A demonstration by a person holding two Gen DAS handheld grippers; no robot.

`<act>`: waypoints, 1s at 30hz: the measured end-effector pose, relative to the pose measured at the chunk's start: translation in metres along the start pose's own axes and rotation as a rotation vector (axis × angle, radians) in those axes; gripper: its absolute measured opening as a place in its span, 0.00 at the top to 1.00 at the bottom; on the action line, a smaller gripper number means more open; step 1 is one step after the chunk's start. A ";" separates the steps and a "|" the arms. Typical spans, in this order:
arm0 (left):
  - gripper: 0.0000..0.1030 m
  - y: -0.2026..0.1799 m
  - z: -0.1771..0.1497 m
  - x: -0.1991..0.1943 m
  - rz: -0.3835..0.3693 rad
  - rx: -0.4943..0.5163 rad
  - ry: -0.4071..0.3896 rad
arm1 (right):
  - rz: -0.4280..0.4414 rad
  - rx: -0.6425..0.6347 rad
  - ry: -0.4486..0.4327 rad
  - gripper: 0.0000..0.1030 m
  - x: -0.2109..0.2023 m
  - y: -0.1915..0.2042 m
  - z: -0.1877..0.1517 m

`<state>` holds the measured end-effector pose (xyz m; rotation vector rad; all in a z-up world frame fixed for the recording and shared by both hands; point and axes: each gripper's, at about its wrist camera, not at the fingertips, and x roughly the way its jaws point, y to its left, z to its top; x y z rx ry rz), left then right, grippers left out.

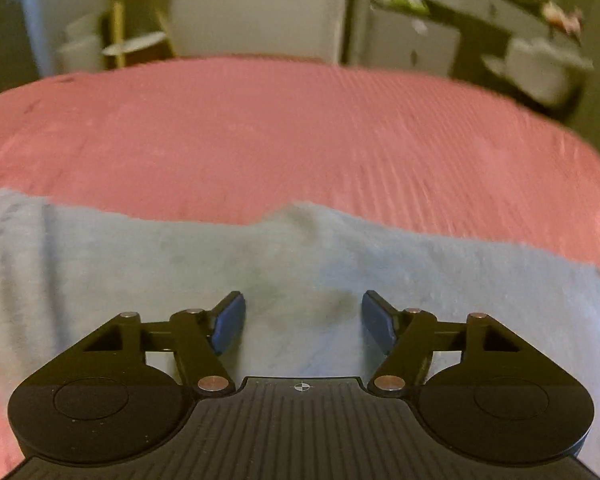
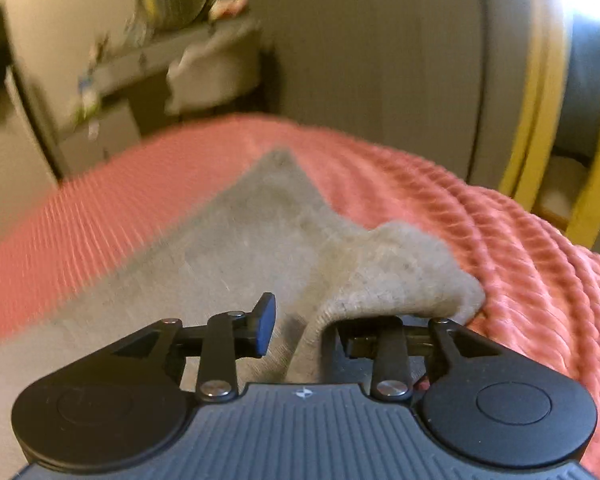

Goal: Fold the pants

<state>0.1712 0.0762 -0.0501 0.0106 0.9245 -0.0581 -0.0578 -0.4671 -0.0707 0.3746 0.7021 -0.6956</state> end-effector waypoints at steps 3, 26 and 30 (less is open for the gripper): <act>0.33 -0.023 0.001 0.026 0.145 0.125 -0.072 | -0.165 -0.070 -0.032 0.69 0.014 -0.016 -0.007; 0.49 0.175 0.012 0.002 0.197 -0.172 -0.120 | -0.216 -0.089 -0.166 0.27 -0.056 -0.018 -0.007; 0.63 0.225 -0.004 -0.022 0.099 -0.251 -0.138 | -0.219 -0.013 -0.164 0.27 -0.076 -0.037 -0.006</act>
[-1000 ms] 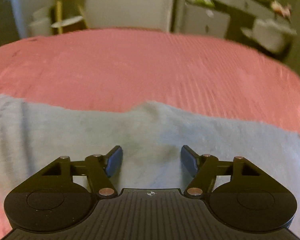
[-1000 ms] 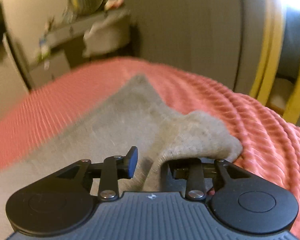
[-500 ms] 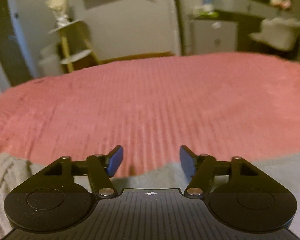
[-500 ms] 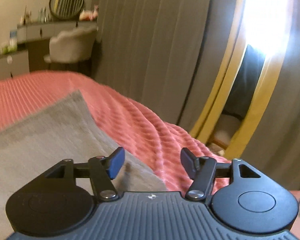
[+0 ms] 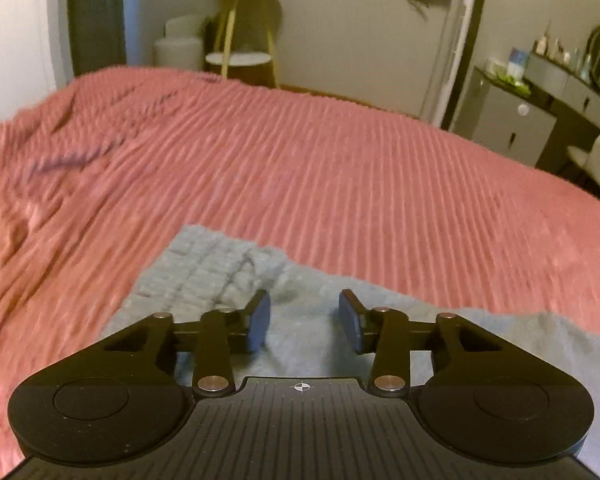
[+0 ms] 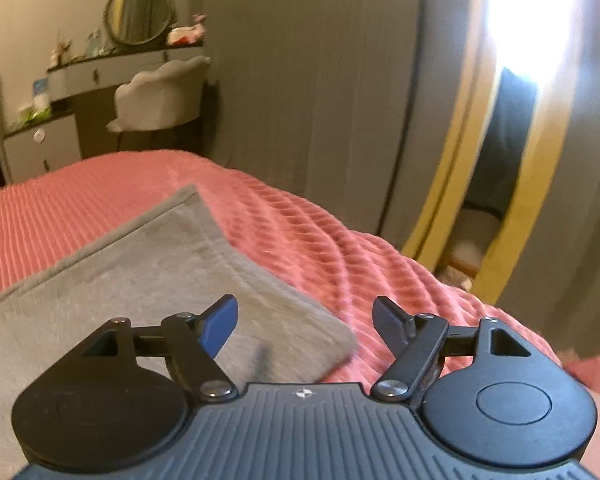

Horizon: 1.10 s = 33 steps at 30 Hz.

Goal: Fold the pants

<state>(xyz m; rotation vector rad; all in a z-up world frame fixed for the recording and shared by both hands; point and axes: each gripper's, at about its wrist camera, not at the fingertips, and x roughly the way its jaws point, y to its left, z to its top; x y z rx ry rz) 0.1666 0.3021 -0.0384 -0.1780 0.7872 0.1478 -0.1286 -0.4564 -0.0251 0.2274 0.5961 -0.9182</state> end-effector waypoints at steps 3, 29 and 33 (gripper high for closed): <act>0.69 0.015 -0.006 0.006 0.067 0.068 -0.022 | 0.001 0.033 0.005 0.27 -0.017 -0.007 0.001; 0.06 -0.119 -0.033 -0.065 -0.112 0.255 -0.031 | 0.477 0.194 0.291 0.48 0.018 -0.003 0.015; 0.06 -0.184 -0.077 -0.056 -0.188 0.458 -0.008 | 0.646 0.106 0.461 0.52 0.064 0.029 -0.011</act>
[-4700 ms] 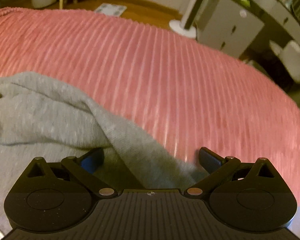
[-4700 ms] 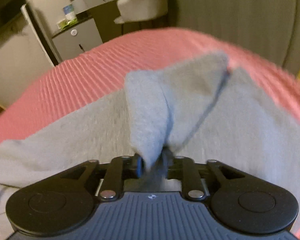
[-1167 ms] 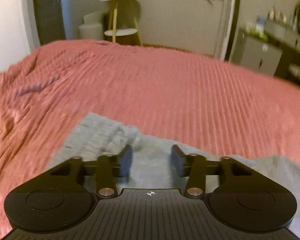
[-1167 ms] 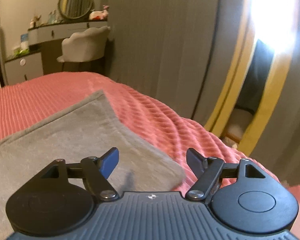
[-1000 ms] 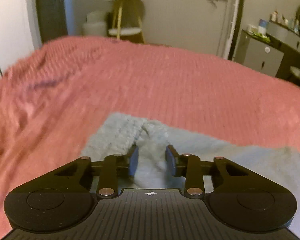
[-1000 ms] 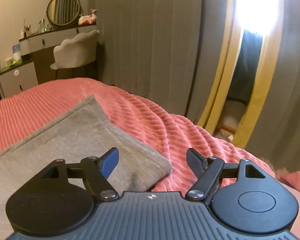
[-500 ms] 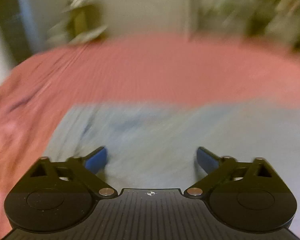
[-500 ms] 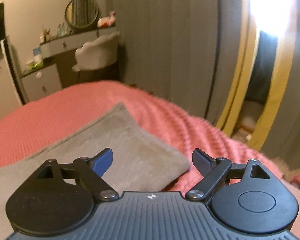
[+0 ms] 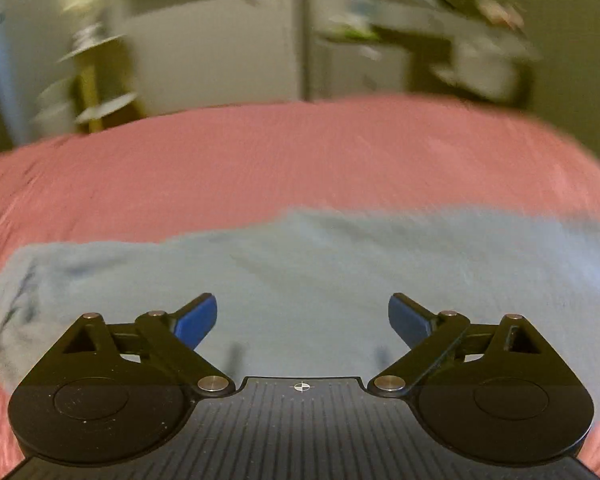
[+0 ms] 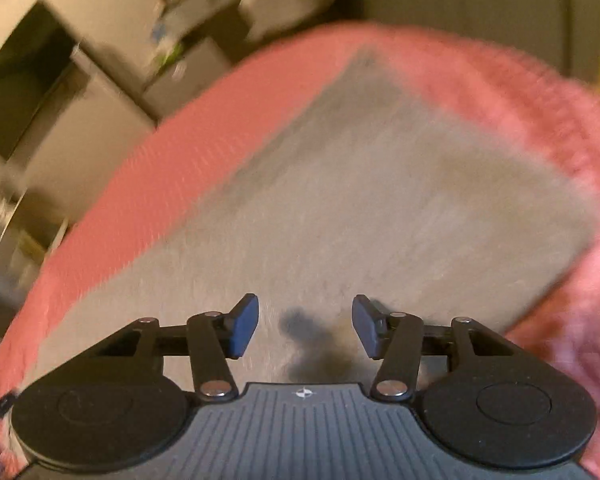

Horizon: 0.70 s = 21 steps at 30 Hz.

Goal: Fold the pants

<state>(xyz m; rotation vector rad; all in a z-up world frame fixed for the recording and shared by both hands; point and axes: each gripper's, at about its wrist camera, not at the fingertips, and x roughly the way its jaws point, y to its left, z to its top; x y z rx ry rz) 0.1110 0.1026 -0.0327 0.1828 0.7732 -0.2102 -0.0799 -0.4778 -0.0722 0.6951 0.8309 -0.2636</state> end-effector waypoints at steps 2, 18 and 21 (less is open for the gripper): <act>0.06 -0.025 -0.012 0.018 0.056 0.177 0.034 | -0.026 -0.033 -0.036 0.66 0.005 -0.013 0.010; 0.01 0.001 -0.026 0.062 0.036 0.055 0.084 | -0.019 -0.145 -0.176 0.48 0.083 0.034 0.064; 0.00 -0.002 -0.026 0.057 0.031 0.053 0.084 | -0.393 -0.168 -0.295 0.46 0.069 0.036 0.068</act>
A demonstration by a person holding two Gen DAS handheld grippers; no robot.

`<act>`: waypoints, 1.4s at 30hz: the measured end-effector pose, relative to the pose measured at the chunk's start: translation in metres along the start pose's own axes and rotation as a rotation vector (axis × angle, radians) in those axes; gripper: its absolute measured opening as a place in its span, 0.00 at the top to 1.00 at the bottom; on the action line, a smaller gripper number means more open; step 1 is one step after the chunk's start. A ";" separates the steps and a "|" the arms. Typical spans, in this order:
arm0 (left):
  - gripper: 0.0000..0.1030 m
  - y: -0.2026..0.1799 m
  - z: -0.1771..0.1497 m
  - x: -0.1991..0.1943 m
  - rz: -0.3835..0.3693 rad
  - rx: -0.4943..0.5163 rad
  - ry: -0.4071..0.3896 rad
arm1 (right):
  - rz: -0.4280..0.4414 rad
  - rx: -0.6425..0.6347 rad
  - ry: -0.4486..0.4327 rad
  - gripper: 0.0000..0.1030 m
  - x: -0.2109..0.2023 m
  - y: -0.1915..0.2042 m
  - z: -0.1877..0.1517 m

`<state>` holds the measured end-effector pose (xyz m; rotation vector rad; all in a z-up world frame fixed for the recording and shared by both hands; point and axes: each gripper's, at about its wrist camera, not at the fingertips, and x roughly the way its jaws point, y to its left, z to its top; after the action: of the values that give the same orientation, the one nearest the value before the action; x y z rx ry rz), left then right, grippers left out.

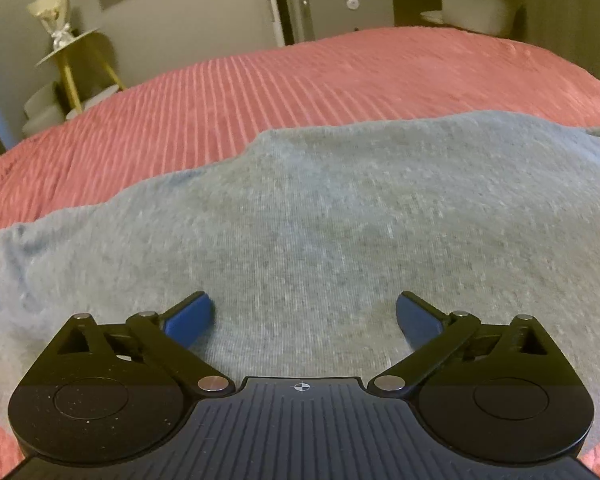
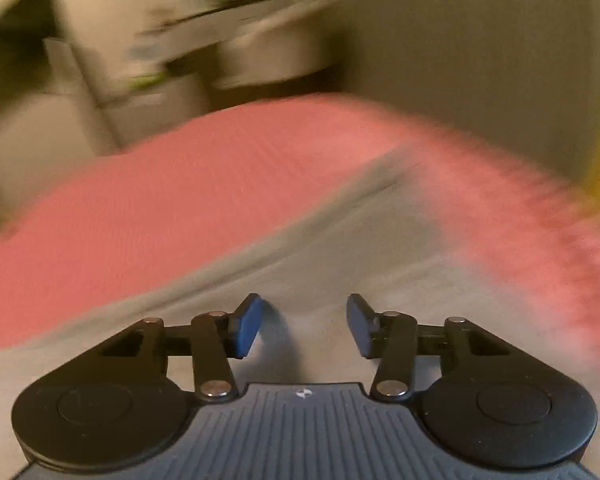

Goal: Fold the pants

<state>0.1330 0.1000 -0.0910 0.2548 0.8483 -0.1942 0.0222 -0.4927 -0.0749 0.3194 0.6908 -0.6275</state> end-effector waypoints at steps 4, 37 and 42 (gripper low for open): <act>0.00 0.001 0.001 0.002 -0.003 -0.005 0.003 | -0.016 0.229 -0.079 0.25 -0.056 -0.065 -0.005; 0.00 0.002 -0.007 -0.024 0.088 -0.044 0.038 | 0.461 0.711 -0.052 0.92 -0.070 -0.151 -0.059; 0.00 0.003 -0.007 -0.023 0.079 -0.051 0.041 | 0.332 0.810 0.057 0.66 -0.049 -0.165 -0.092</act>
<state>0.1138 0.1067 -0.0774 0.2446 0.8814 -0.0939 -0.1566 -0.5553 -0.1211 1.1809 0.3928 -0.5560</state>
